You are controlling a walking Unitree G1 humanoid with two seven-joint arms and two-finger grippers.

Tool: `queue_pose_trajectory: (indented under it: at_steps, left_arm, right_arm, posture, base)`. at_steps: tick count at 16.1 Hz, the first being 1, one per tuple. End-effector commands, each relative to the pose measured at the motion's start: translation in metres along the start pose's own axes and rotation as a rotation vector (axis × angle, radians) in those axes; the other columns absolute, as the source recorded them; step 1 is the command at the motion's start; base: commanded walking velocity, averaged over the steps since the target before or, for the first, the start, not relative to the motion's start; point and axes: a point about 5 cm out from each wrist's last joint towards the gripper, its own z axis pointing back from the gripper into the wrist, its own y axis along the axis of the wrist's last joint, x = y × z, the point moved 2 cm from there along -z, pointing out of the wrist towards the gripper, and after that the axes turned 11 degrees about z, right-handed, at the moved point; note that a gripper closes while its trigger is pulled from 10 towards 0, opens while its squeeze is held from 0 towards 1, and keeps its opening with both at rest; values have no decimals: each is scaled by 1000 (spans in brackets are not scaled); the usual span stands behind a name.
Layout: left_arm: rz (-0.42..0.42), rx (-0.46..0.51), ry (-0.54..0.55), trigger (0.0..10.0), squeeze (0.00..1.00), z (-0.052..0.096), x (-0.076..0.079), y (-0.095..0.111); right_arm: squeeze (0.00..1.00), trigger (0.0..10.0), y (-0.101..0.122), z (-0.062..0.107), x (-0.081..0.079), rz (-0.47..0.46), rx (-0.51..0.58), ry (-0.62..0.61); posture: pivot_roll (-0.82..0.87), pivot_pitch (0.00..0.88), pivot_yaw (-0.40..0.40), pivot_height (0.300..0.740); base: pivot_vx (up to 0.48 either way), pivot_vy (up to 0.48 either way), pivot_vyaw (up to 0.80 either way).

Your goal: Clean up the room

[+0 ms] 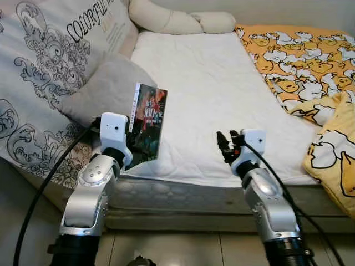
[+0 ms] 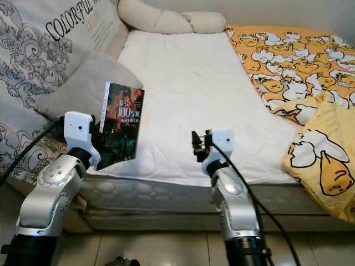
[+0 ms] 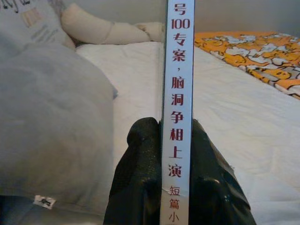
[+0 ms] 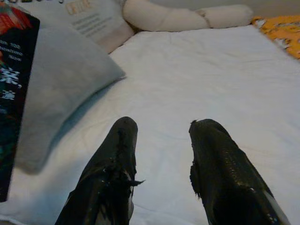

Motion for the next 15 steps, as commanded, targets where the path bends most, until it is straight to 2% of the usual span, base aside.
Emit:
queue_pose_trajectory:
  at_steps: [1,13,15]
  left_arm:
    - [-5,45,-9,10000,0,-1,1,11]
    - [-1,39,-3,10000,0,0,-1,9]
    - [-1,39,0,10000,0,0,-1,10]
  right_arm:
    - [0,10000,0,1,1,-3,2,-4]
    - [0,10000,0,2,1,-10,0,-5]
    - [0,10000,1,0,-2,17,2,13]
  posture:
    - [7,0,10,740]
    - [12,0,8,740]
    - [15,0,8,740]
  base:
    - [330,0,0]
    - [354,0,0]
    - [360,0,0]
